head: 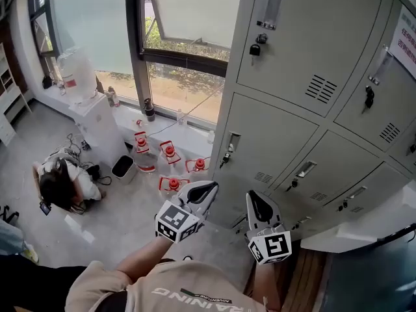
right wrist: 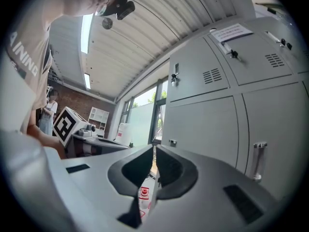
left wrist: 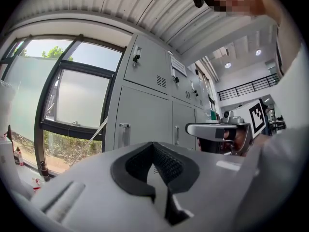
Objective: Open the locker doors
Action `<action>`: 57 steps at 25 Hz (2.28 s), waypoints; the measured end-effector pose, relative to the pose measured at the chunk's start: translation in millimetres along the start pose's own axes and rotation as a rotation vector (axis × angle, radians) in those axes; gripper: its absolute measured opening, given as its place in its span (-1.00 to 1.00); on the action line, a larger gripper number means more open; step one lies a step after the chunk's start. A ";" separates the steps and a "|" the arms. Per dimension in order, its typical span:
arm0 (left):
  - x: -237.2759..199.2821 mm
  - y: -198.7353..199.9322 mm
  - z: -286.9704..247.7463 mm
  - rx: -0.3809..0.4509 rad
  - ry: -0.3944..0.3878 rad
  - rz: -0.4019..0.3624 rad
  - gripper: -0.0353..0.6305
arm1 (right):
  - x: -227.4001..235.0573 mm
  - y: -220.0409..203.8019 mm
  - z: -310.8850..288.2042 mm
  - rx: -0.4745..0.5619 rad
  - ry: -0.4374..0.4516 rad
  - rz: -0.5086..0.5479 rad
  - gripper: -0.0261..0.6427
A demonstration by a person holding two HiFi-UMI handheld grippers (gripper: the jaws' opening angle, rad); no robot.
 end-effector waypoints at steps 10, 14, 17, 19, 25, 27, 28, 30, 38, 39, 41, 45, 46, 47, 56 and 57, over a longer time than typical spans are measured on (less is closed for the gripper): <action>-46.8 -0.3 -19.2 0.011 -0.002 -0.013 -0.88 | 7.1 -16.7 -66.3 0.015 0.032 -0.010 -0.88; -51.7 -6.9 -31.1 -0.001 0.030 -0.002 -0.88 | 18.8 -28.1 -90.4 0.000 0.085 -0.018 -0.88; -52.8 -4.1 -34.5 -0.007 0.056 -0.006 -0.88 | 31.8 -40.5 -116.1 -0.016 0.093 -0.024 -0.88; -54.8 -3.3 -33.2 -0.010 0.077 -0.015 -0.88 | 38.6 -49.2 -133.7 -0.029 0.070 -0.011 -0.88; -64.4 -11.5 -22.6 -0.026 0.143 -0.003 -0.88 | 44.1 -74.4 -165.4 -0.066 -0.048 0.063 -0.88; -67.6 -14.5 -17.9 -0.029 0.154 0.006 -0.88 | 43.4 -79.0 -170.6 -0.074 -0.067 0.048 -0.88; -69.3 -15.9 -15.6 -0.031 0.158 0.009 -0.88 | 43.5 -80.8 -172.7 -0.075 -0.077 0.035 -0.88; -72.7 -18.1 -11.4 -0.036 0.160 0.011 -0.88 | 43.8 -84.2 -176.6 -0.078 -0.095 0.011 -0.88; -83.8 -20.7 0.9 -0.049 0.133 0.020 -0.88 | 37.3 -89.1 -189.3 -0.069 -0.174 0.010 -0.86; -85.3 -21.0 2.5 -0.051 0.128 0.021 -0.88 | 37.5 -88.9 -190.3 -0.064 -0.179 -0.007 -0.86; -88.6 -21.7 6.2 -0.056 0.120 0.024 -0.88 | 38.2 -87.9 -191.3 -0.061 -0.179 -0.036 -0.86; -94.9 -24.6 12.9 -0.064 0.109 0.034 -0.88 | 40.6 -86.5 -190.3 -0.074 -0.141 -0.079 -0.86; -96.3 -25.3 13.9 -0.065 0.106 0.037 -0.88 | 40.8 -85.9 -190.2 -0.076 -0.135 -0.082 -0.86; -97.1 -25.8 14.9 -0.066 0.101 0.039 -0.88 | 40.4 -85.2 -189.4 -0.078 -0.132 -0.083 -0.86; -90.3 -26.1 22.1 -0.072 0.050 0.046 -0.88 | 18.1 -73.4 -159.7 -0.089 -0.089 -0.087 -0.86; -89.0 -26.7 23.1 -0.072 0.046 0.048 -0.88 | 14.5 -71.5 -154.0 -0.089 -0.082 -0.088 -0.86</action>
Point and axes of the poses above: the fingertips, and each gripper's own axes: z backward along the fingers, x to its right, y out of its top, the point moved 7 cm from there along z, backward along the fingers, and after that the axes turned 9 degrees about x, right-handed, at the moved point
